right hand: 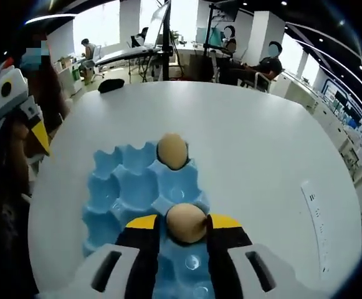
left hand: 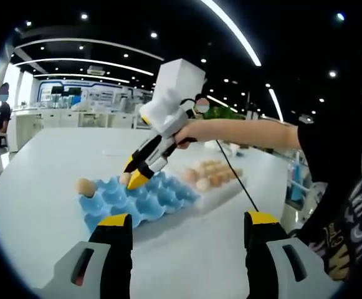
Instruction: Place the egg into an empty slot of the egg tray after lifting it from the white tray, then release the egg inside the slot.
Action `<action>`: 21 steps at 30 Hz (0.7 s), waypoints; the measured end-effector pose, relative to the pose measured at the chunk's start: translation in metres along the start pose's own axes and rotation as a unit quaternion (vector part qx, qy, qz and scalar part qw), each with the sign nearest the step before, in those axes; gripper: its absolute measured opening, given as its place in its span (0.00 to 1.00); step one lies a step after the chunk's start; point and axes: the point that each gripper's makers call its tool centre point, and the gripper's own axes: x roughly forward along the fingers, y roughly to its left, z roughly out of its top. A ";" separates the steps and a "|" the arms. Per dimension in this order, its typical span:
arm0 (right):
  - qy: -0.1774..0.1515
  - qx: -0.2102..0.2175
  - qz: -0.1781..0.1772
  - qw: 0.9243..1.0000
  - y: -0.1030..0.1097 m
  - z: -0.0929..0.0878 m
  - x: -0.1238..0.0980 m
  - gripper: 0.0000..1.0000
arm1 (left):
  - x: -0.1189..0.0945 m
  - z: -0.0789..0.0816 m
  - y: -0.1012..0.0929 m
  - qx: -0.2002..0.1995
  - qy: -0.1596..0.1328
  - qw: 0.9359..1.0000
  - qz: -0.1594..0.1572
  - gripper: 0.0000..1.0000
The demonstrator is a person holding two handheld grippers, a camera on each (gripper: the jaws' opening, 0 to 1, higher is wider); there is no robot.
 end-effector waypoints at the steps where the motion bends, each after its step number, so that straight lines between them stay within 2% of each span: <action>1: 0.000 0.001 0.002 1.000 0.001 0.000 0.000 0.32 | 0.000 0.000 0.000 0.000 0.000 1.000 0.001 0.74; 3: -0.002 -0.005 0.011 1.000 0.001 -0.002 0.001 0.32 | 0.000 0.000 0.000 0.002 0.001 1.000 0.003 0.74; 4: -0.005 -0.036 0.021 0.999 0.002 -0.002 0.001 0.31 | 0.001 0.000 -0.001 0.002 0.002 1.000 0.002 0.74; 6: 0.004 -0.035 0.032 0.999 0.001 -0.007 0.001 0.30 | 0.001 -0.002 -0.002 0.004 0.003 1.000 0.000 0.74; 9: 0.000 -0.047 0.061 0.997 0.005 -0.006 0.003 0.30 | 0.002 -0.002 -0.003 0.006 0.005 1.000 -0.001 0.74; 11: 0.007 -0.025 0.077 0.997 0.000 -0.006 0.005 0.30 | 0.002 -0.003 -0.003 0.007 0.007 1.000 0.000 0.74; 12: 0.004 -0.031 0.077 0.997 -0.001 -0.005 0.006 0.30 | 0.002 -0.003 -0.004 0.007 0.008 1.000 0.000 0.74; 17: -0.027 -0.013 0.085 0.996 -0.010 -0.001 0.004 0.27 | -0.001 -0.002 -0.004 0.010 0.004 1.000 -0.002 0.74; 19: -0.042 0.017 0.088 0.995 -0.008 0.001 0.003 0.27 | 0.001 -0.002 -0.004 0.009 0.004 1.000 -0.001 0.74; 21: -0.034 0.001 0.081 0.996 -0.012 -0.006 0.006 0.27 | 0.001 -0.004 -0.002 0.007 0.006 1.000 0.001 0.74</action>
